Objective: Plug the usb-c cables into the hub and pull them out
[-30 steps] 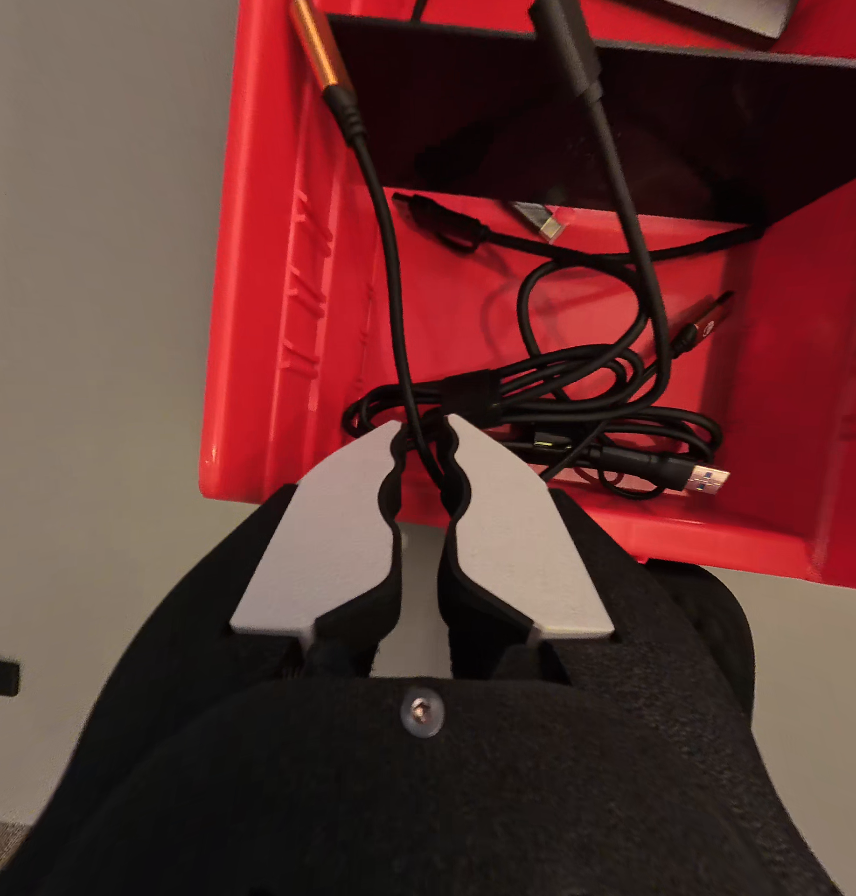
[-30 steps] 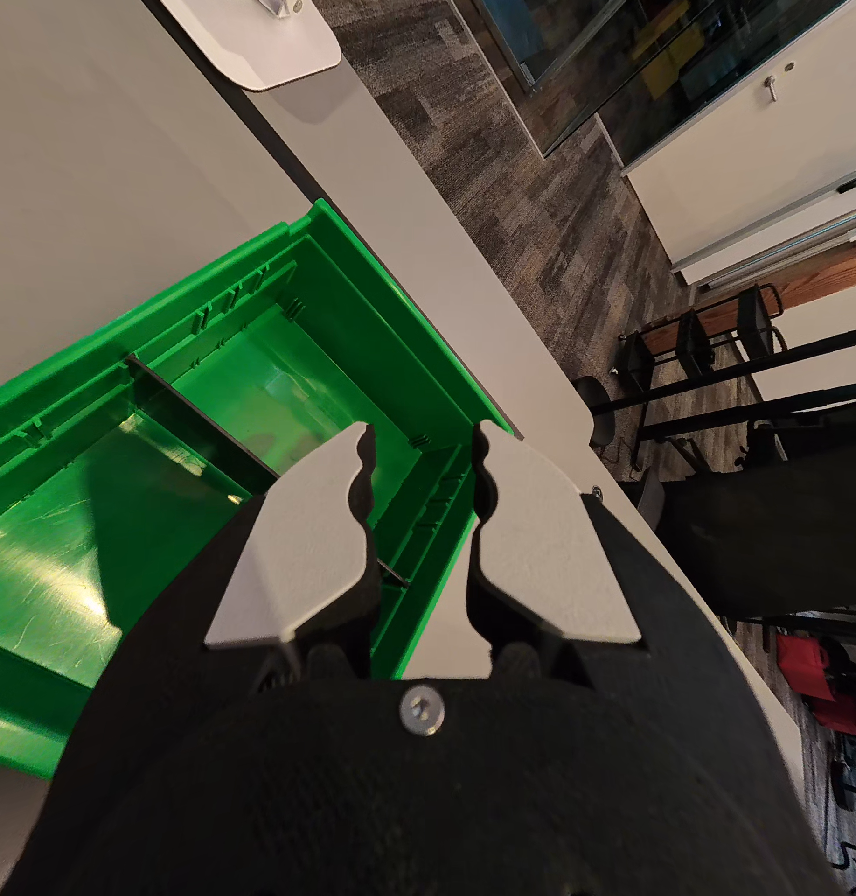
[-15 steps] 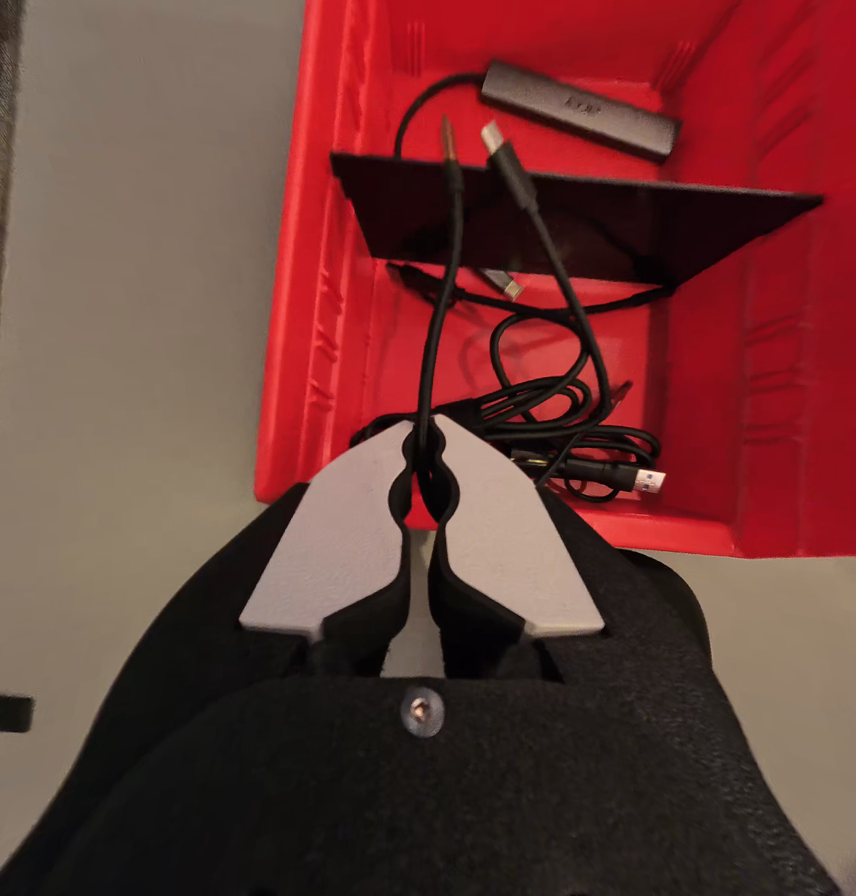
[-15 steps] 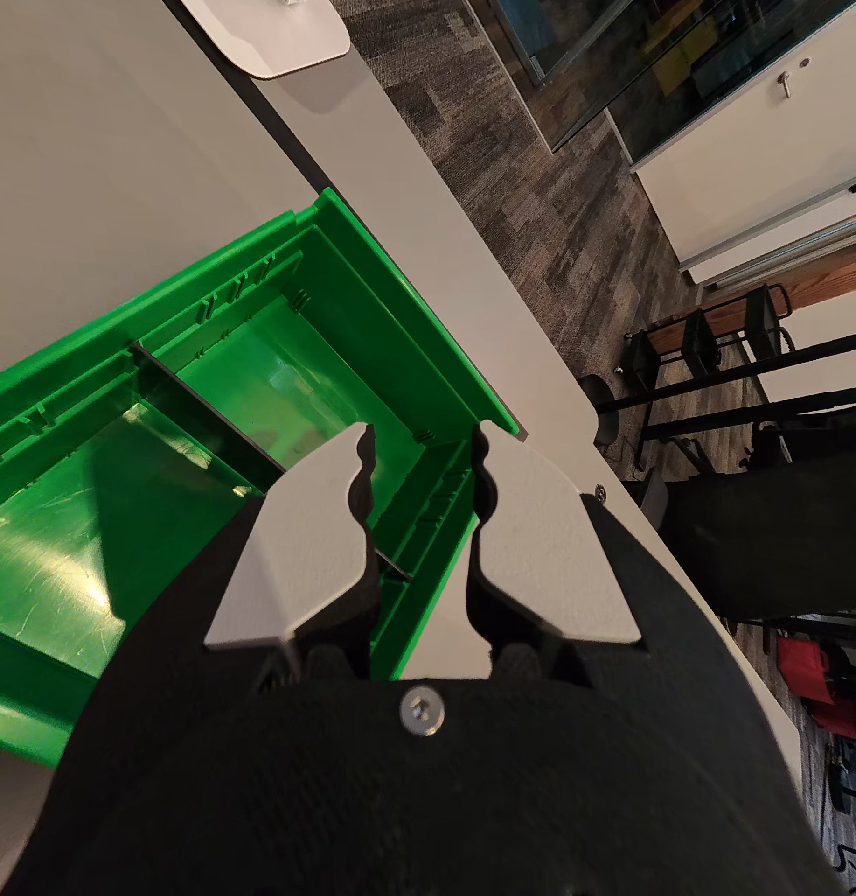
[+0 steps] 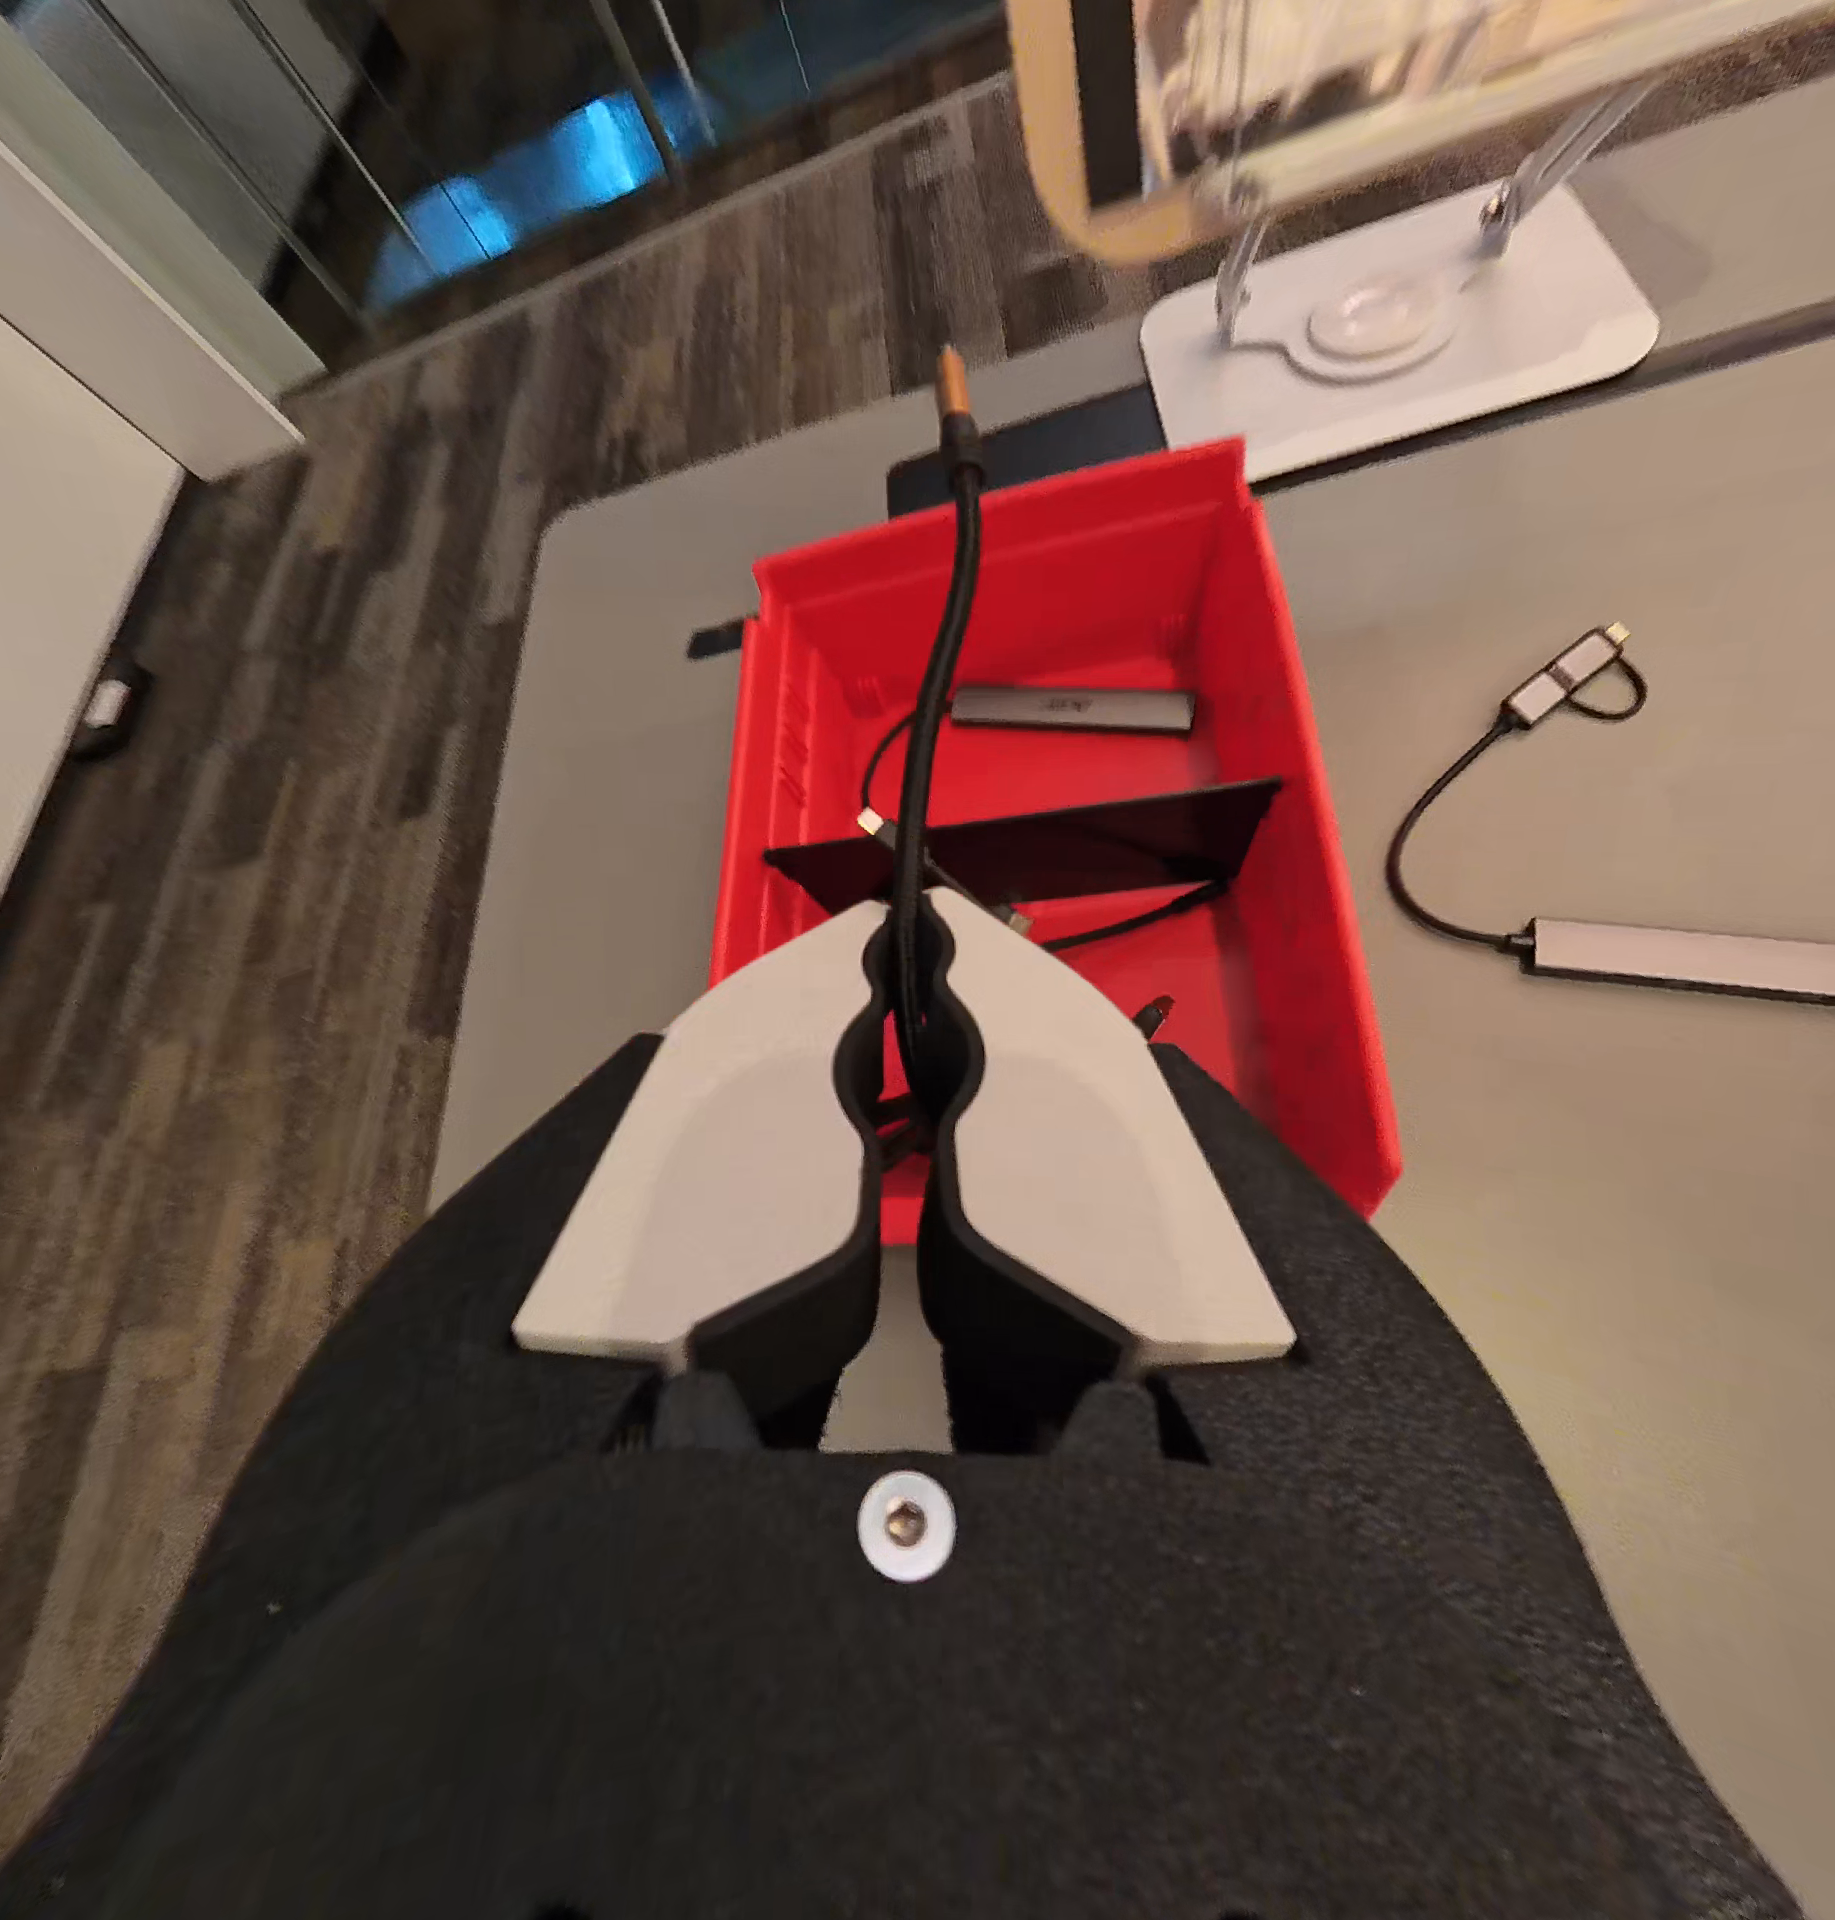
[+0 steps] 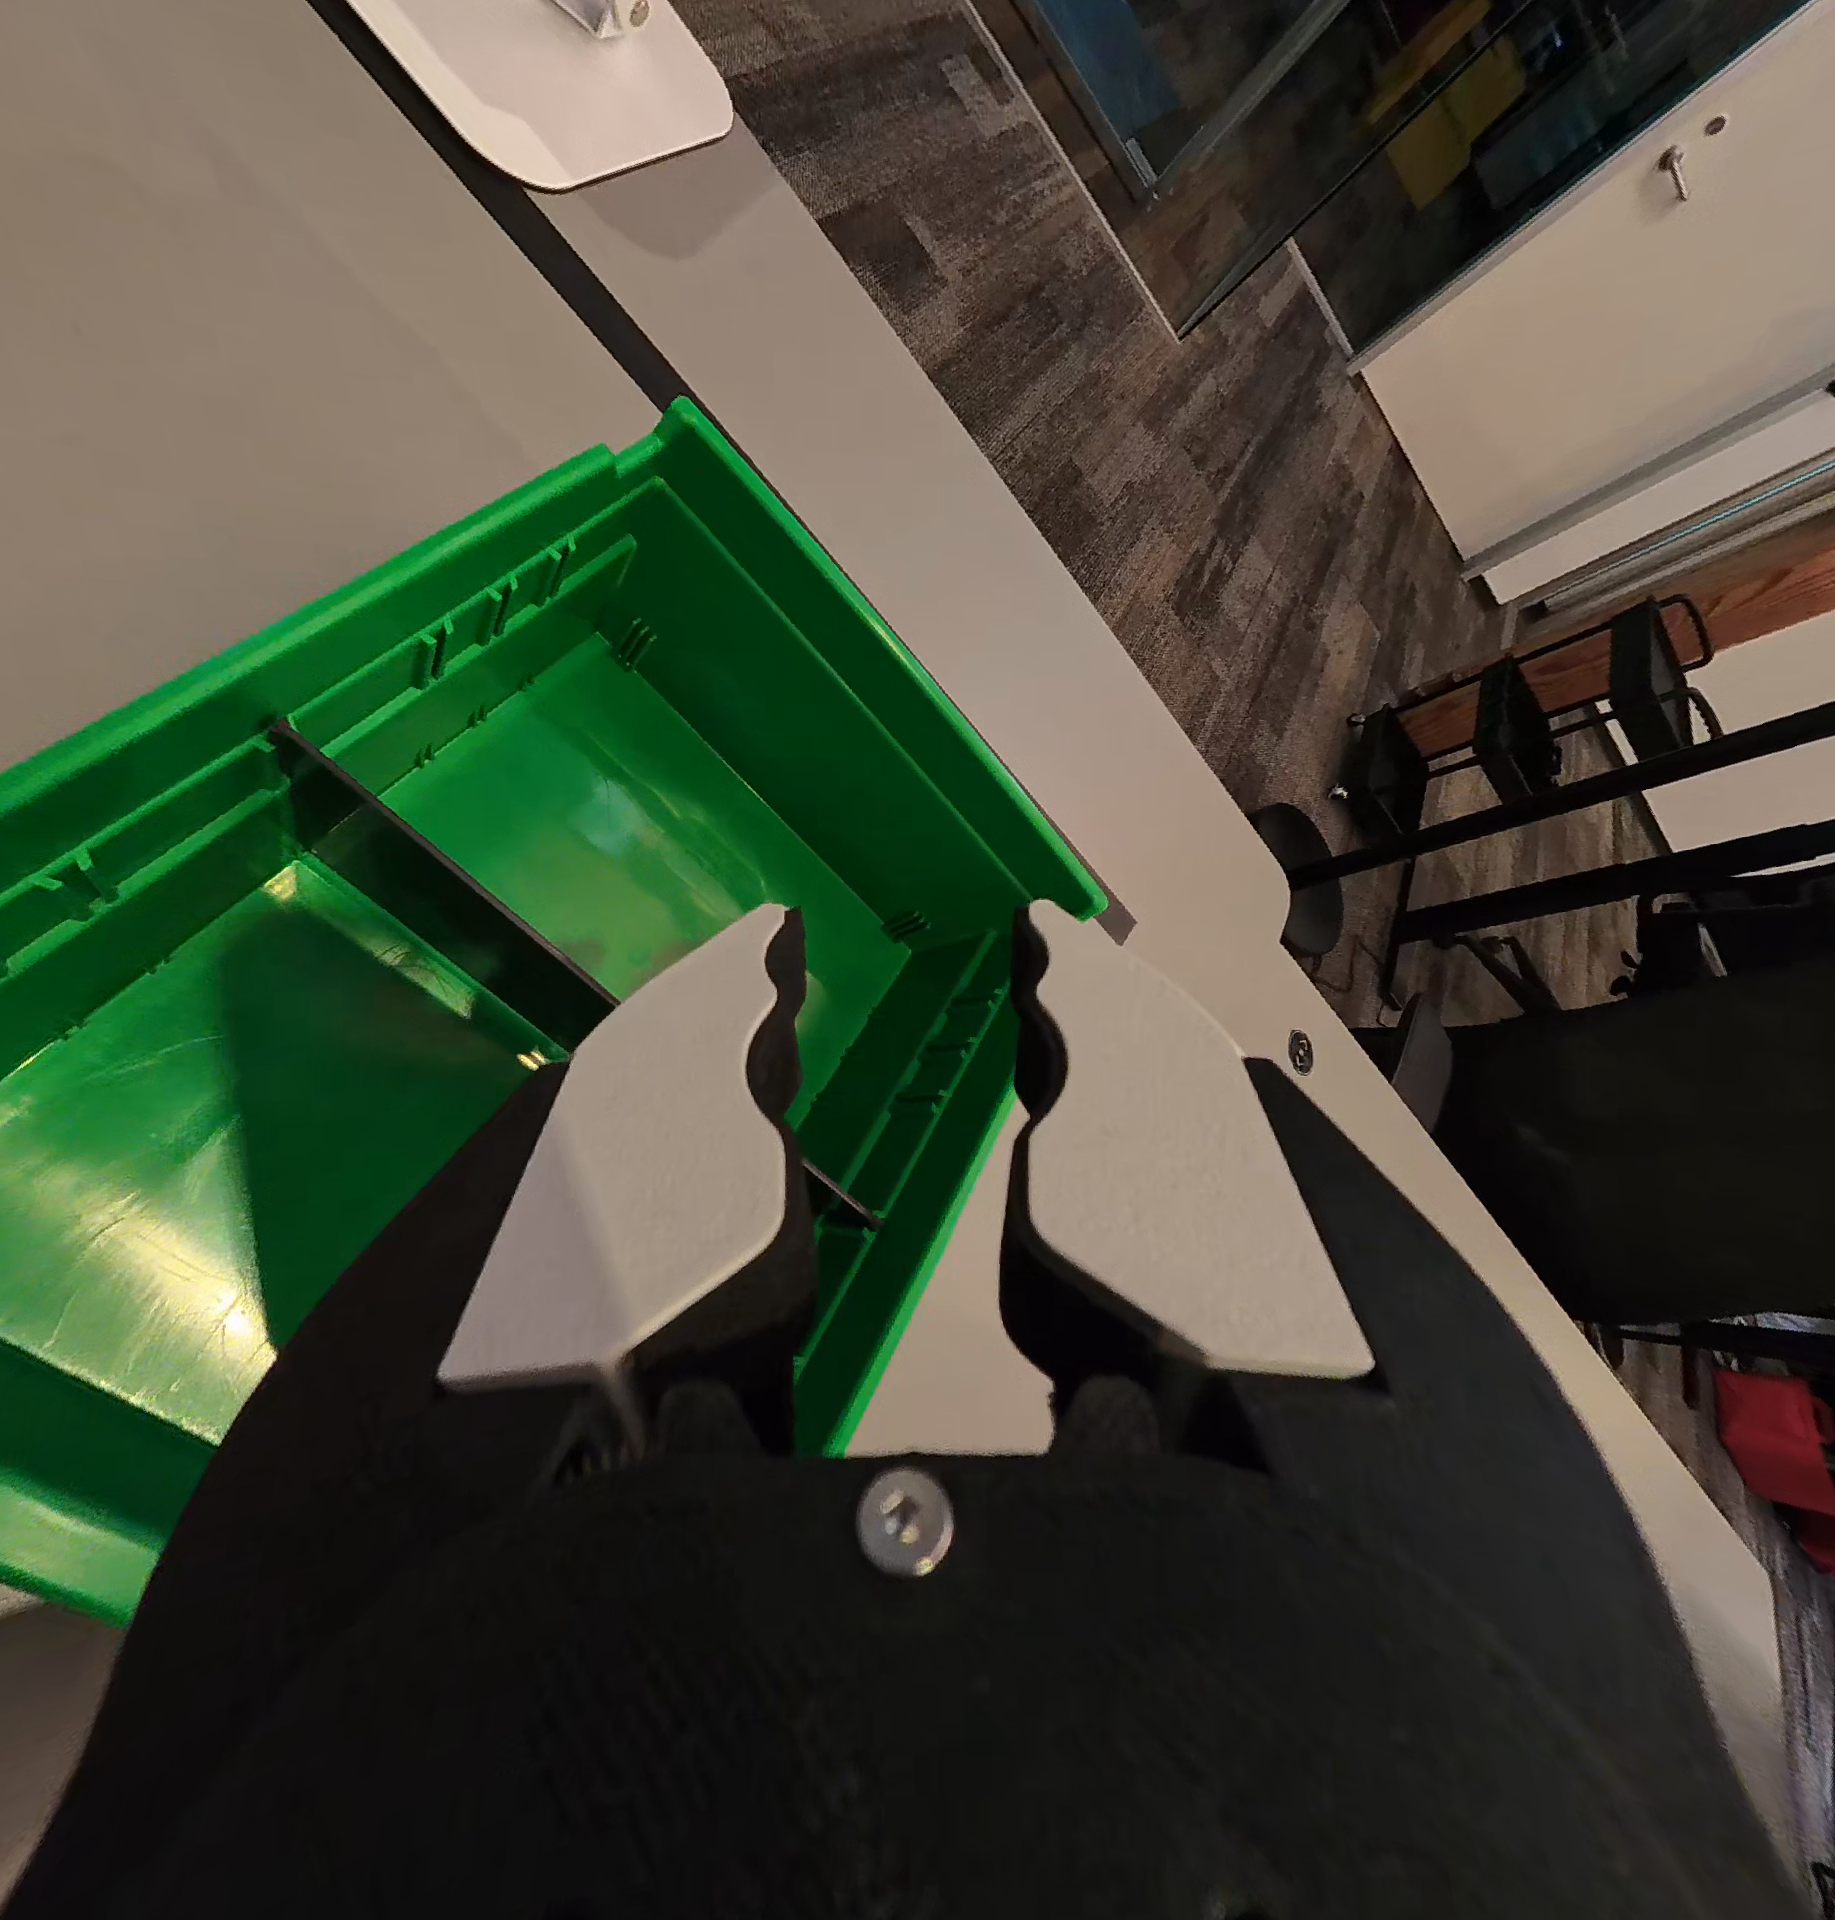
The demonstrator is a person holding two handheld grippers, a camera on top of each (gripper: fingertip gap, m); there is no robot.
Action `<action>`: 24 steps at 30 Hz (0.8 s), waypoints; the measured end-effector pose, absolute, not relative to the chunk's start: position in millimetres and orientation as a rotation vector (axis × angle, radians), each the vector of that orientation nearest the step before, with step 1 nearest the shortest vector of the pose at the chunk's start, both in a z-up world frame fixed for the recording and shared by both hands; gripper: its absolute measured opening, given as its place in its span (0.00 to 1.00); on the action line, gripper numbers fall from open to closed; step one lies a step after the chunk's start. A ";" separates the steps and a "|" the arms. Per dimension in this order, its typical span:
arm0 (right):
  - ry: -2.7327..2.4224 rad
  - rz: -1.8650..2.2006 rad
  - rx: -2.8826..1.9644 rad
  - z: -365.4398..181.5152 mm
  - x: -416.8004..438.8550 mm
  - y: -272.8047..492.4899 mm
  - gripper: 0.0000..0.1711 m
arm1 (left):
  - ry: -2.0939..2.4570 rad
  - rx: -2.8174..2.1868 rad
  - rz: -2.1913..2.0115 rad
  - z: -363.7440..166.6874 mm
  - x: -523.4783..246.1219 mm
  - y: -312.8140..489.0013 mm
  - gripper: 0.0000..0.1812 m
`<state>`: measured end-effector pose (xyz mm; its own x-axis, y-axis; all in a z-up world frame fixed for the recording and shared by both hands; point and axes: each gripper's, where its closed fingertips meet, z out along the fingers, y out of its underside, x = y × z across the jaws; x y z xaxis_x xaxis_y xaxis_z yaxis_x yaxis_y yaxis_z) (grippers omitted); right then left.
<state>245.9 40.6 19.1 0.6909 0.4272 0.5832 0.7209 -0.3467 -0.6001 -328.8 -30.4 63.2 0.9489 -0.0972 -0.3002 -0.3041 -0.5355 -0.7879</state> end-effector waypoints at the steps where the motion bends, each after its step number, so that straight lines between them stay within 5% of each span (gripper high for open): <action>1: -0.887 -0.408 -1.992 18.7 245.5 40.6 0.23 | 0.293 -2.100 0.289 75.2 -324.1 -35.0 0.01; 10: -0.914 -0.417 -1.994 17.5 239.8 41.3 0.23 | 0.704 -1.817 -0.072 135.5 -185.0 -67.0 0.00; 24: -0.939 -0.403 -2.018 9.9 238.8 41.2 0.23 | 1.027 -2.294 -0.636 -76.7 -49.9 -11.9 0.00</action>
<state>238.8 41.2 9.9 0.6658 0.4692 0.5801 0.7437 -0.3555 -0.5661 -49.9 -11.9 -76.7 0.5979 -0.7774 0.1952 -0.5215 -0.5622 -0.6418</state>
